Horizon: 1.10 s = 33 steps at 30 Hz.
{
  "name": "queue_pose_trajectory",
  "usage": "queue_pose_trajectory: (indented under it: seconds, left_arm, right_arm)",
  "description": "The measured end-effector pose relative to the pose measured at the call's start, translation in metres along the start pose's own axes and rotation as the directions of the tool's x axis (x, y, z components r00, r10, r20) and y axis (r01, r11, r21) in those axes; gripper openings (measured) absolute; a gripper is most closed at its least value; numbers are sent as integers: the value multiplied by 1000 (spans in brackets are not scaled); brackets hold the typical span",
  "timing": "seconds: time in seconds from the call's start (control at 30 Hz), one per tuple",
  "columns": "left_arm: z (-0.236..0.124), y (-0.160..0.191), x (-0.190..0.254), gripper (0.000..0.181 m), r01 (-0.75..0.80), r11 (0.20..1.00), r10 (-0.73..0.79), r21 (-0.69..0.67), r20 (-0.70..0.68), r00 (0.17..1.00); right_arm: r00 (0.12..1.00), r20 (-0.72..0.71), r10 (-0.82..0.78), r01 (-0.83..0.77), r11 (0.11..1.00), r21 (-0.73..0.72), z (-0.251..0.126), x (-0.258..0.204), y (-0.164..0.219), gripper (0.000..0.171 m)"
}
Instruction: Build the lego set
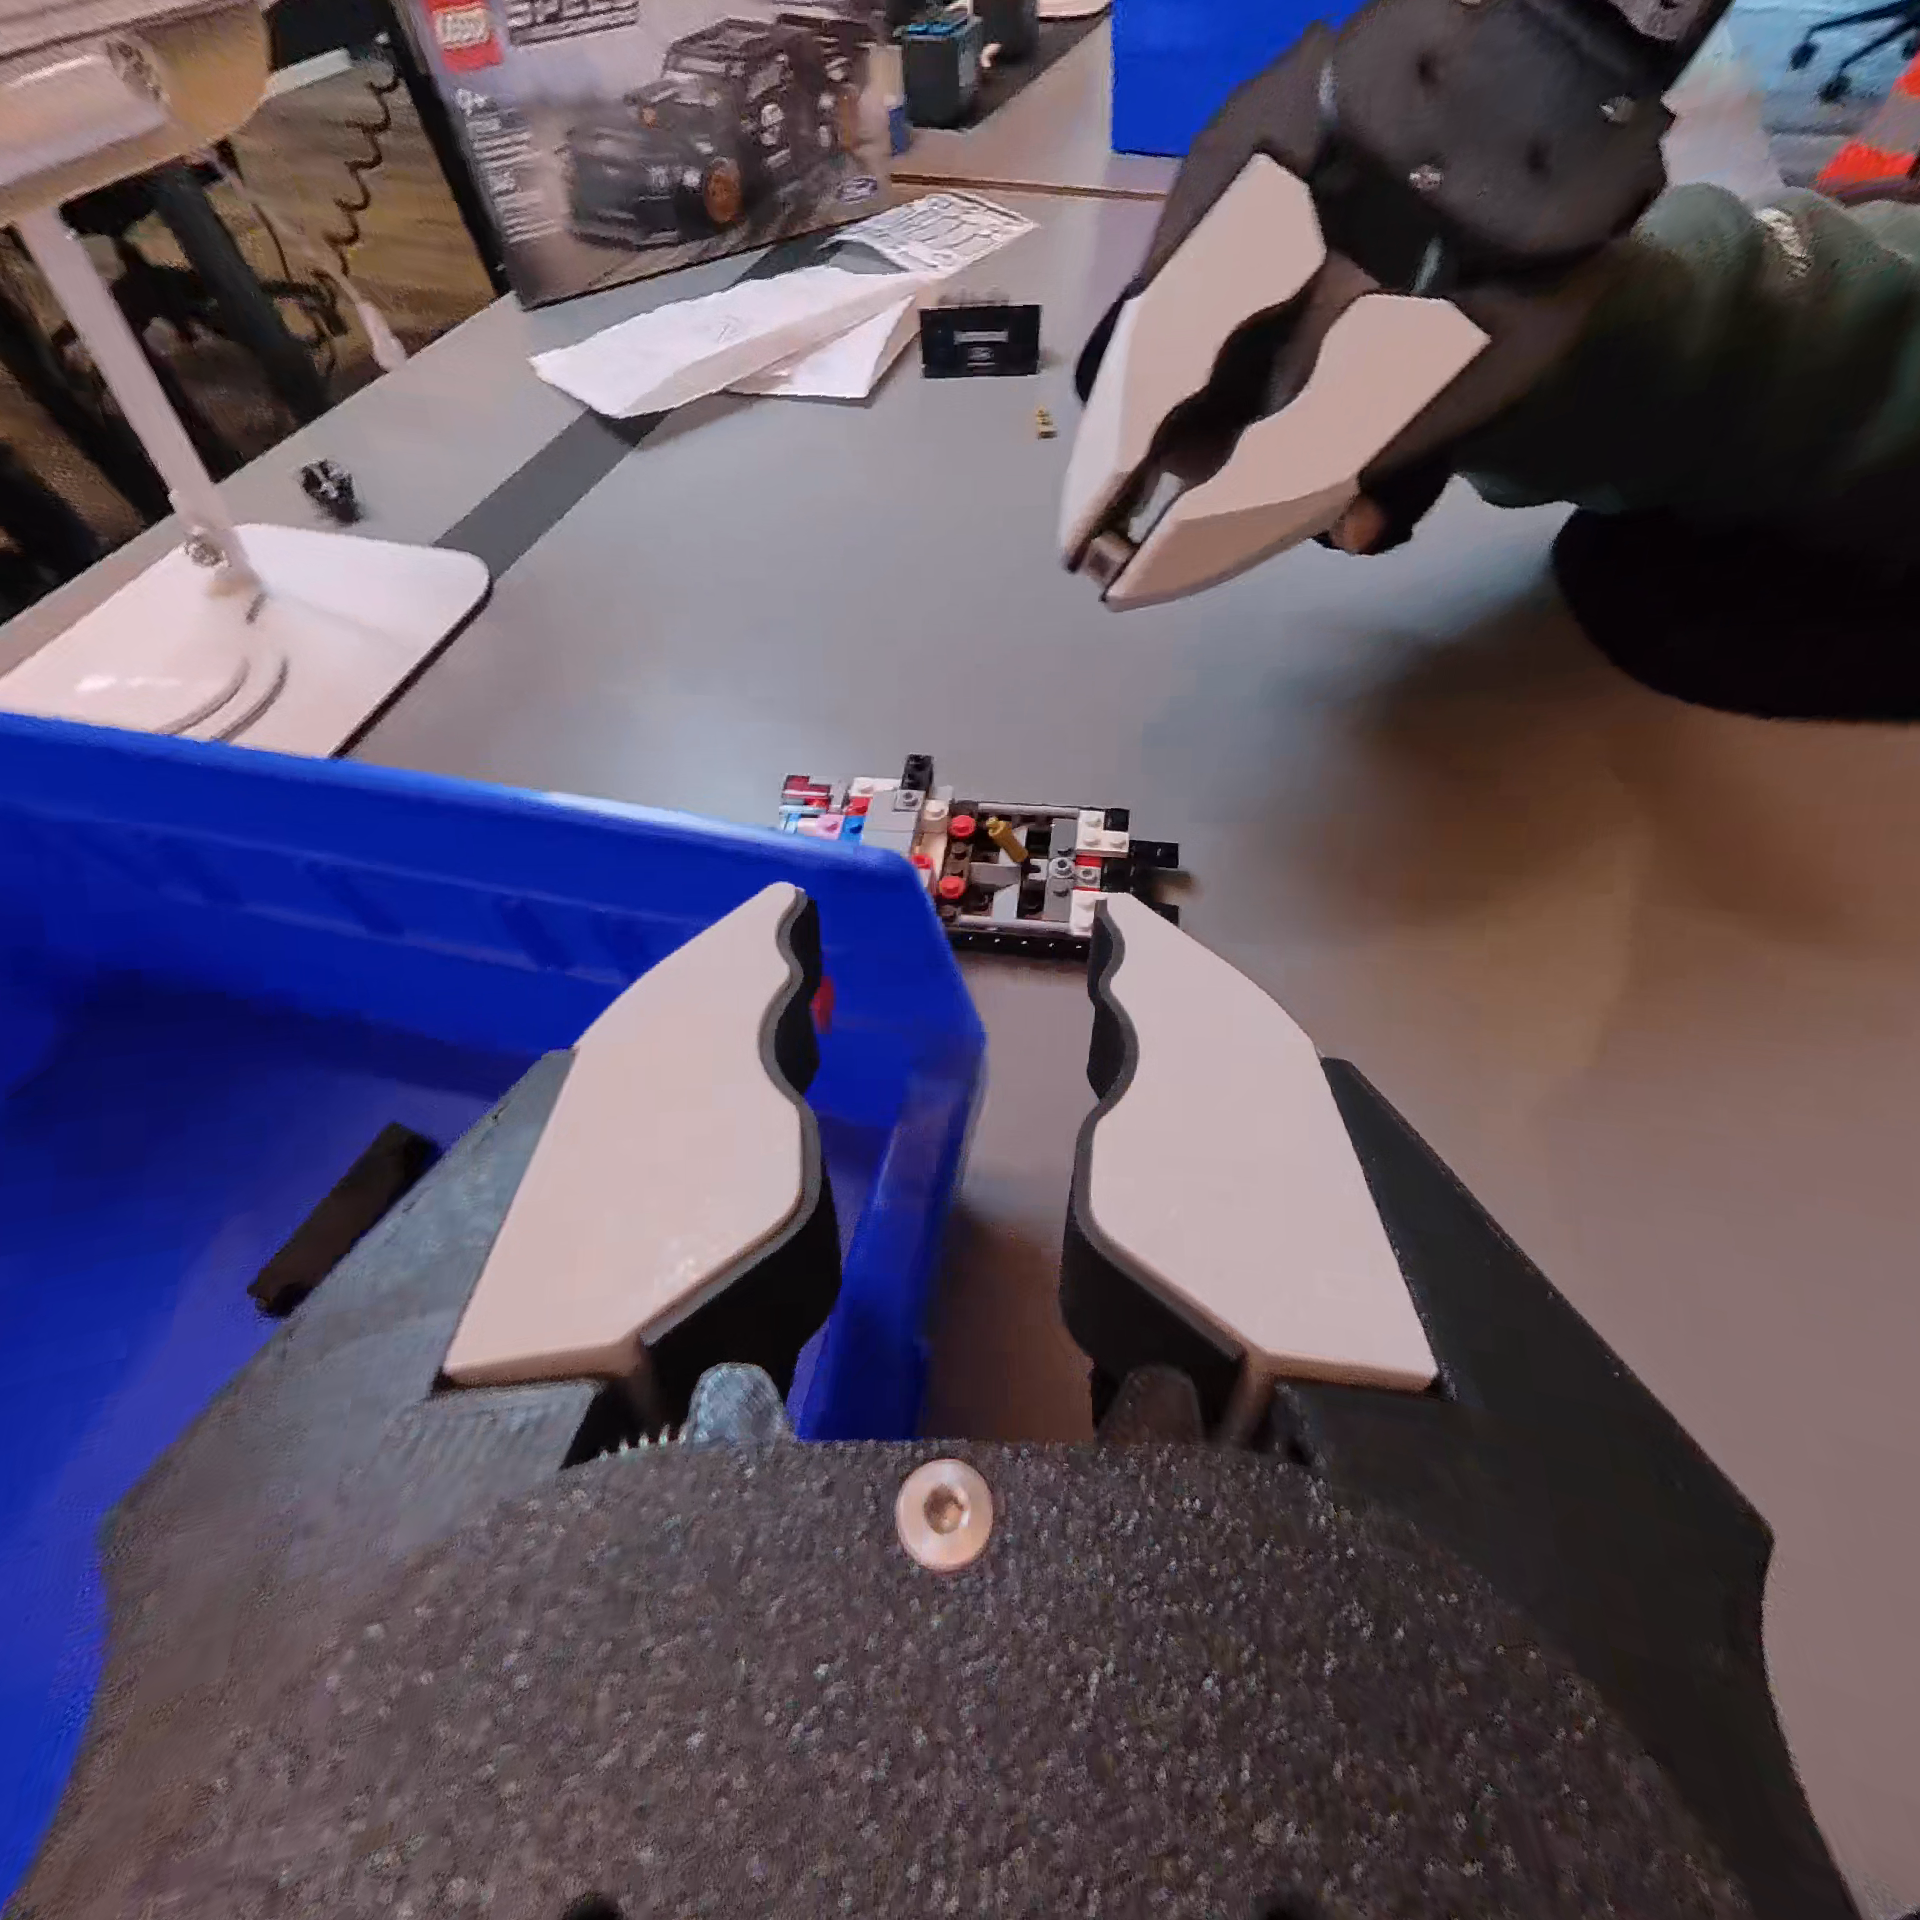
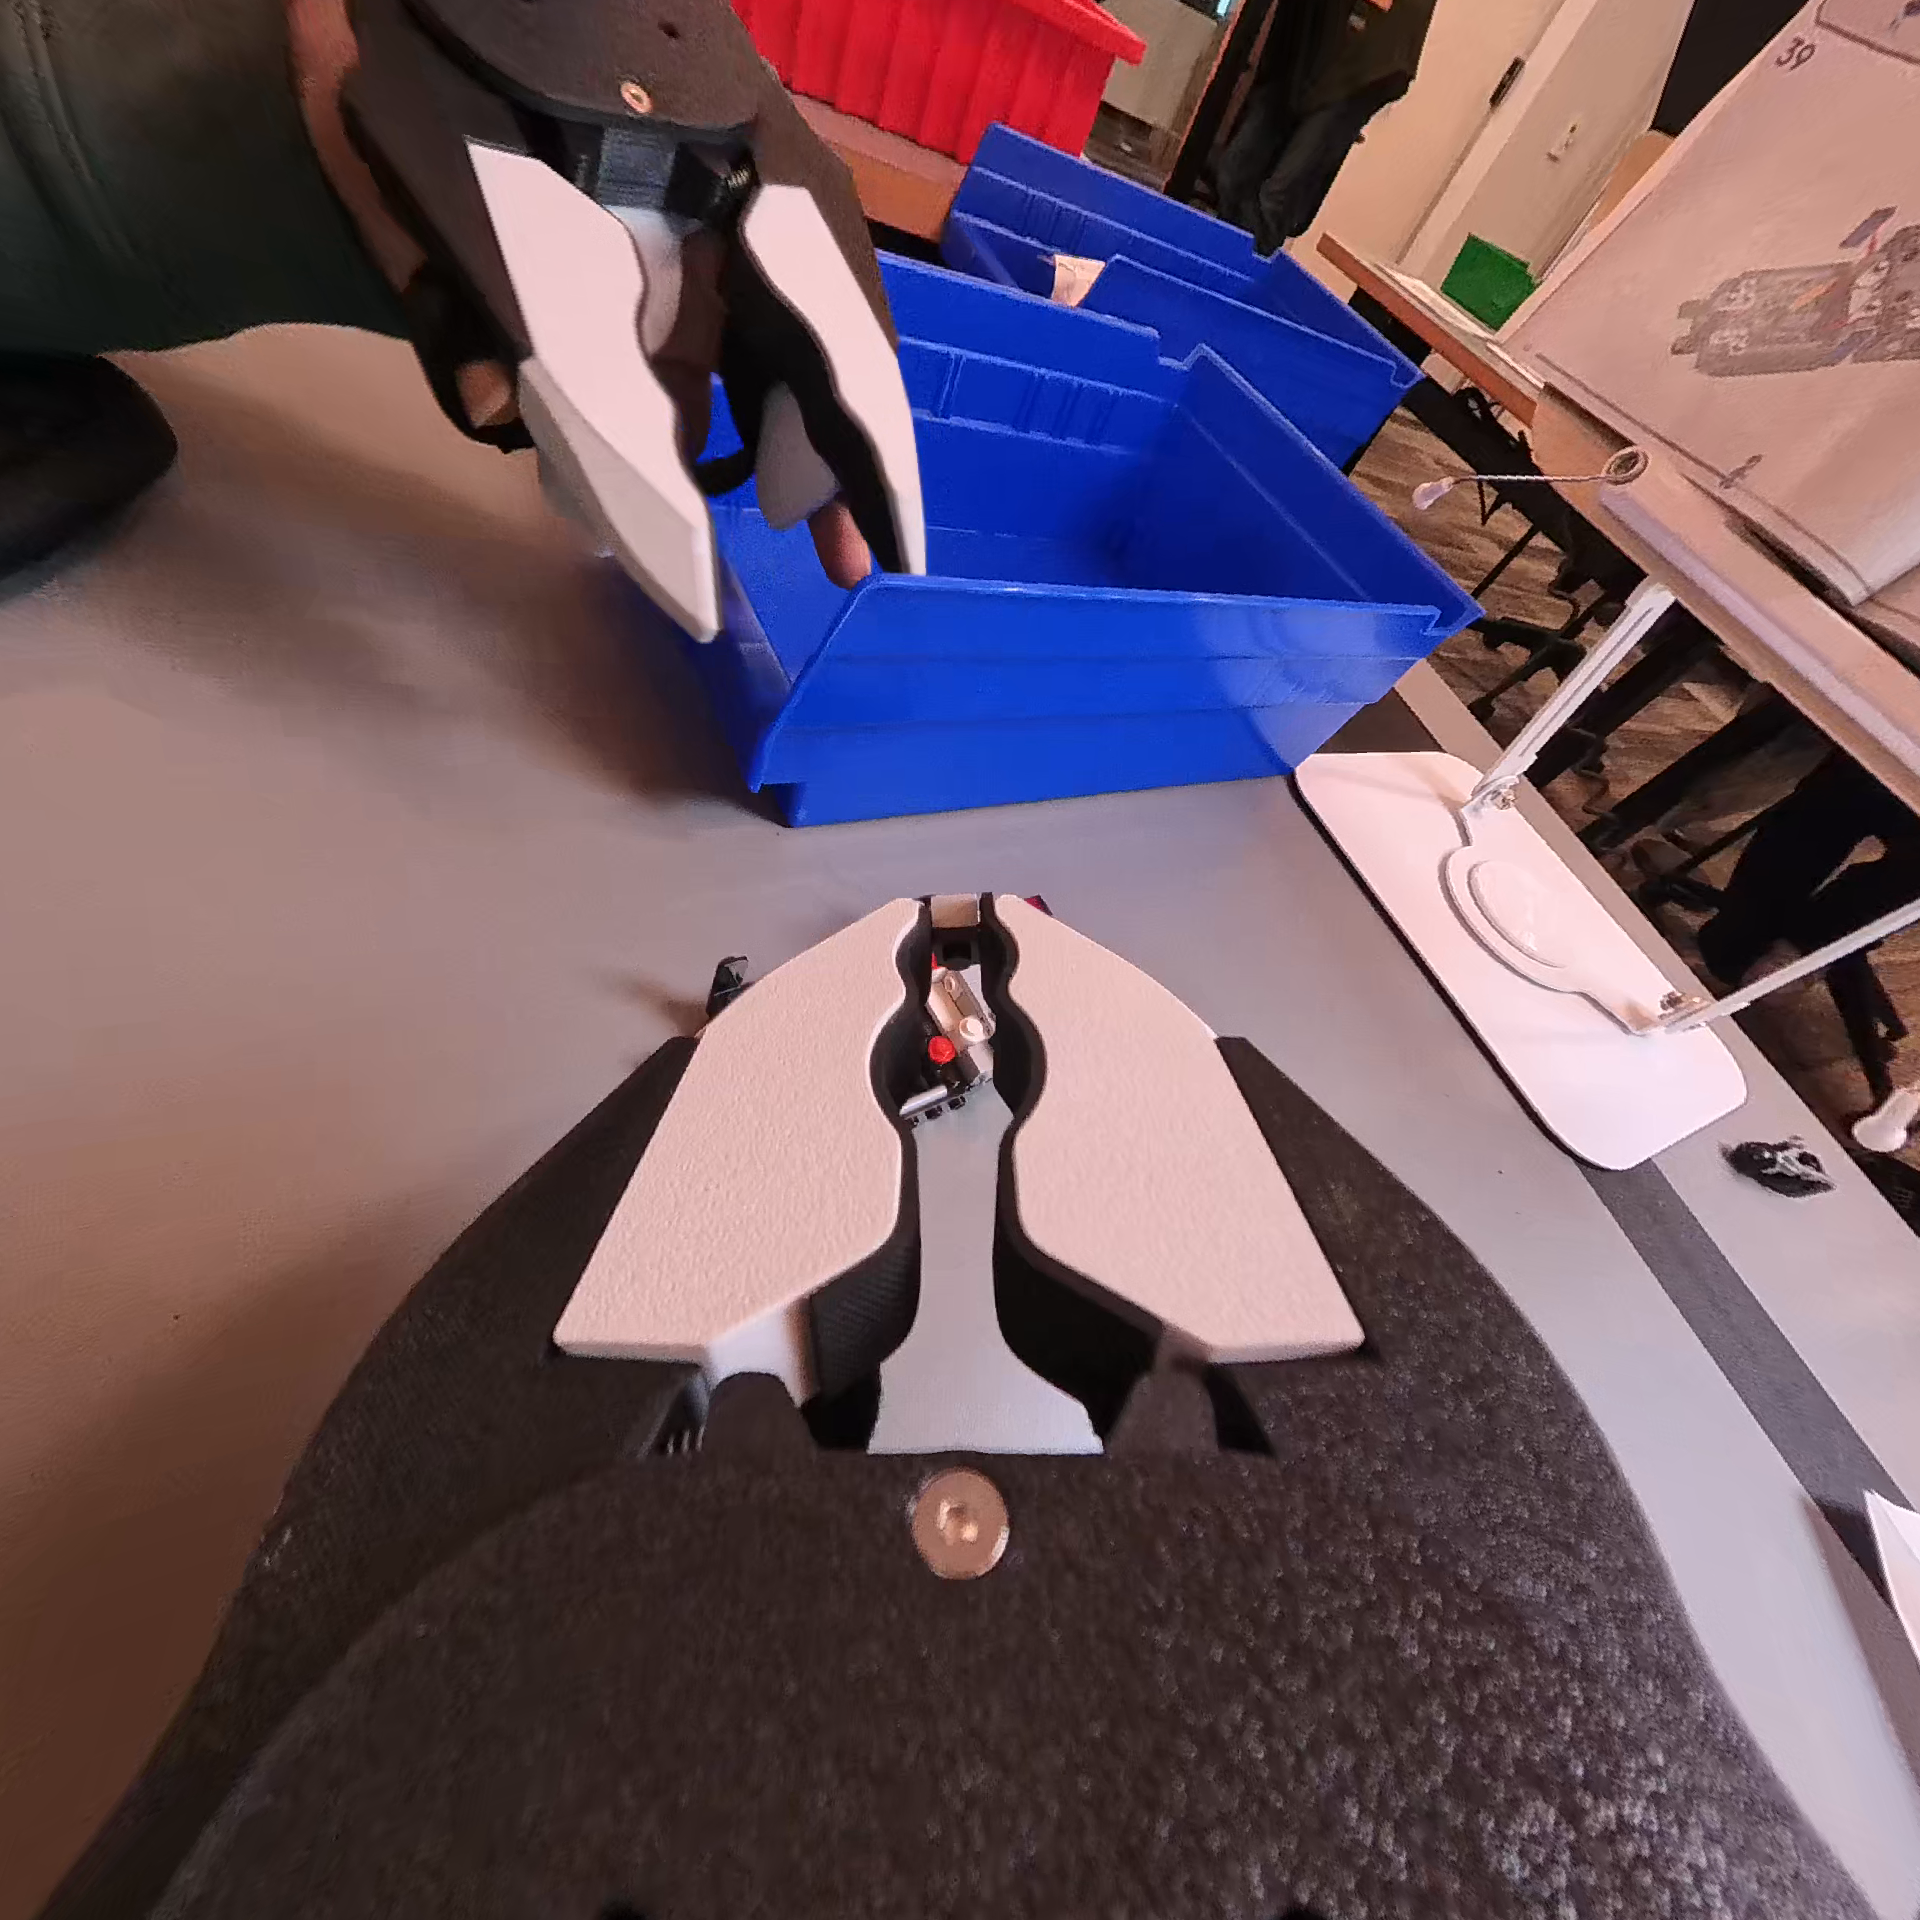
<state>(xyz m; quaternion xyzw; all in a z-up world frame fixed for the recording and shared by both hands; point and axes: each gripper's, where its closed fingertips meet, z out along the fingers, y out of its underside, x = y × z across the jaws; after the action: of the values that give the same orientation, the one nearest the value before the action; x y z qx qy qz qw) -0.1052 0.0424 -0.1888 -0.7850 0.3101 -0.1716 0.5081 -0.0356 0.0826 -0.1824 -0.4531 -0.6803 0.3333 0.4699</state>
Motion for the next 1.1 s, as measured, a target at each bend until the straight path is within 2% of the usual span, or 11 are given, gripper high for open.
queue_pose_trajectory:
  seconds: [0.17, 0.3, 0.4, 0.5, 0.6, 0.7, 0.87, 0.97, 1.1]
  left_arm:
    - [2, -5, -2, 56, -48, 998, 46, 28, 46, 998]
    - [-9, -28, -5, 39, -15, 988, 3, 152, 83, 997]
    - [-5, -40, 15, 19, 52, 983, -55, 178, 8, 998]
    - [13, -39, 41, 16, 190, 972, -174, 136, -122, 977]
    - [25, -41, 55, 19, 346, 930, -313, 123, -226, 923]
    - [31, -45, 62, 22, 534, 840, -470, 100, -359, 806]
    - [30, -52, 73, 15, 678, 734, -559, 48, -525, 642]
    - [32, -51, 74, 14, 703, 711, -576, 34, -545, 609]
    - [30, -53, 71, 8, 698, 715, -563, 49, -551, 615]
  right_arm:
    - [1000, -3, 3, -3, 1000, -5, 1, 1, 1, 9]
    - [1000, 4, 4, -4, 1000, 5, 1, -1, 0, 8]
    - [1000, 22, -18, 17, 999, 37, 0, -6, -6, 8]
    - [996, 26, -87, 86, 994, 63, 0, -14, -14, 8]
    - [982, 35, -186, 182, 978, 104, -2, -28, -26, 8]
    - [964, 31, -262, 256, 957, 137, -4, -38, -36, 8]
    - [945, 21, -325, 320, 939, 125, -3, -44, -37, 8]
    - [937, 12, -349, 346, 932, 110, -3, -44, -35, 8]
    - [944, 0, -329, 327, 937, 122, -5, -41, -39, 9]
